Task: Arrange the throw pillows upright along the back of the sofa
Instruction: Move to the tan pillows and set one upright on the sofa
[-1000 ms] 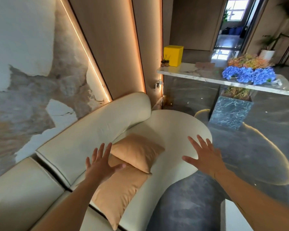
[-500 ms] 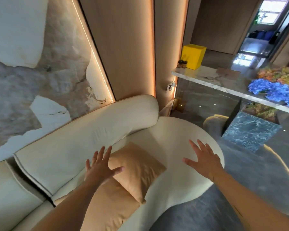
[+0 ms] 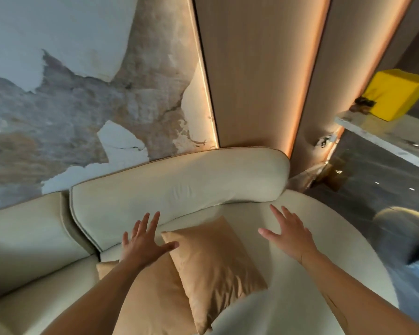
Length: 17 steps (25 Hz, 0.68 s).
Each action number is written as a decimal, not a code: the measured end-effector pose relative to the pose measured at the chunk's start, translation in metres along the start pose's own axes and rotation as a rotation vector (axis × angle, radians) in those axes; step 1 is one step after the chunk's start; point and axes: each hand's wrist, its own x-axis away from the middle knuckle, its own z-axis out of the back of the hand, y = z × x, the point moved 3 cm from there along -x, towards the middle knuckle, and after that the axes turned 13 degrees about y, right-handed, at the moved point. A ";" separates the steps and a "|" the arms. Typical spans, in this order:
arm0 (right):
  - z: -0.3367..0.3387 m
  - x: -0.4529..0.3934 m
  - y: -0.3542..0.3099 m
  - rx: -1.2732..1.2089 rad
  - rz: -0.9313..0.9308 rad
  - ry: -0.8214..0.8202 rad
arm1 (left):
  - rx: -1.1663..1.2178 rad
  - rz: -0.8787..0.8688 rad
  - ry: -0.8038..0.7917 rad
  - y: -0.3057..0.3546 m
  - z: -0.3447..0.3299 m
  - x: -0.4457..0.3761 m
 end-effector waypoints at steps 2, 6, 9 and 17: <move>-0.008 -0.030 0.011 0.015 0.082 -0.023 | -0.015 0.094 0.012 0.007 -0.009 0.006; -0.018 -0.084 0.048 -0.016 0.186 -0.124 | -0.029 0.252 0.018 0.048 -0.034 0.030; -0.031 -0.098 0.063 -0.054 0.174 -0.163 | 0.000 0.306 0.030 0.059 -0.049 0.042; -0.120 -0.132 0.089 -0.085 0.219 -0.369 | 0.028 0.481 0.015 0.067 -0.131 0.056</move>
